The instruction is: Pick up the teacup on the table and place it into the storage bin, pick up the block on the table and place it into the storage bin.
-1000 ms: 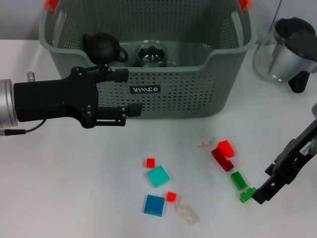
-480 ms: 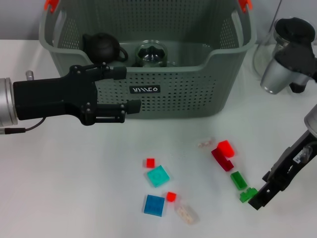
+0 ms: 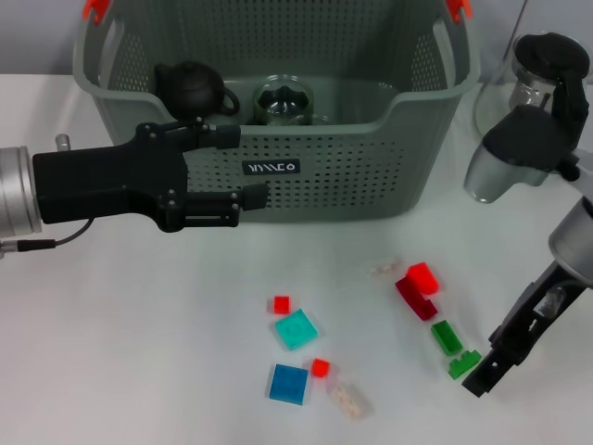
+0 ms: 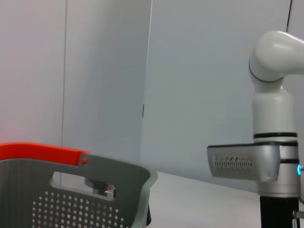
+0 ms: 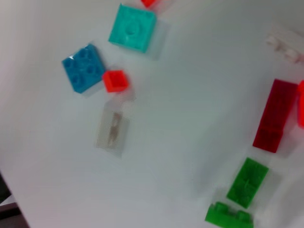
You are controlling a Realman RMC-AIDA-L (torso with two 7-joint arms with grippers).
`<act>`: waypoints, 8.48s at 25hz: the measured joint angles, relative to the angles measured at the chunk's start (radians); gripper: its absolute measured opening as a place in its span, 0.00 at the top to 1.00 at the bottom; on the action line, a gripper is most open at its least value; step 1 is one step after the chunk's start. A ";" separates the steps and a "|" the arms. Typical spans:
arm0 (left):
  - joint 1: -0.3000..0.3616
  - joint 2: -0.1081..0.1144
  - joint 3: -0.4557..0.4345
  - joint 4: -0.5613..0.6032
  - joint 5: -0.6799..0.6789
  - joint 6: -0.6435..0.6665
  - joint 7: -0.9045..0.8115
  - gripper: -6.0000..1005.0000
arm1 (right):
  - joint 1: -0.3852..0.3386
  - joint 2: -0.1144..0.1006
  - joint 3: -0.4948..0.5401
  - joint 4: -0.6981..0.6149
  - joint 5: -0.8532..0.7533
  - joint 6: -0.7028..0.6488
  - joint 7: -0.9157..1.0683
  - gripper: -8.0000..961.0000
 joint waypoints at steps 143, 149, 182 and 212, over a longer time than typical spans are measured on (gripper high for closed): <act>0.028 0.010 -0.057 -0.025 0.042 0.106 0.078 0.14 | 0.235 0.001 0.040 0.139 0.492 0.981 -0.131 0.38; 0.034 0.010 -0.066 -0.025 0.038 0.099 0.080 0.14 | 0.198 0.001 -0.032 0.131 0.513 1.072 -0.131 0.29; 0.048 0.002 -0.067 -0.057 0.043 0.090 0.084 0.14 | -0.130 -0.064 0.276 -0.408 0.287 0.051 -0.001 0.27; 0.042 0.001 -0.067 -0.084 0.054 0.080 0.082 0.14 | 0.103 -0.006 -0.035 -0.124 -0.081 0.083 -0.122 0.27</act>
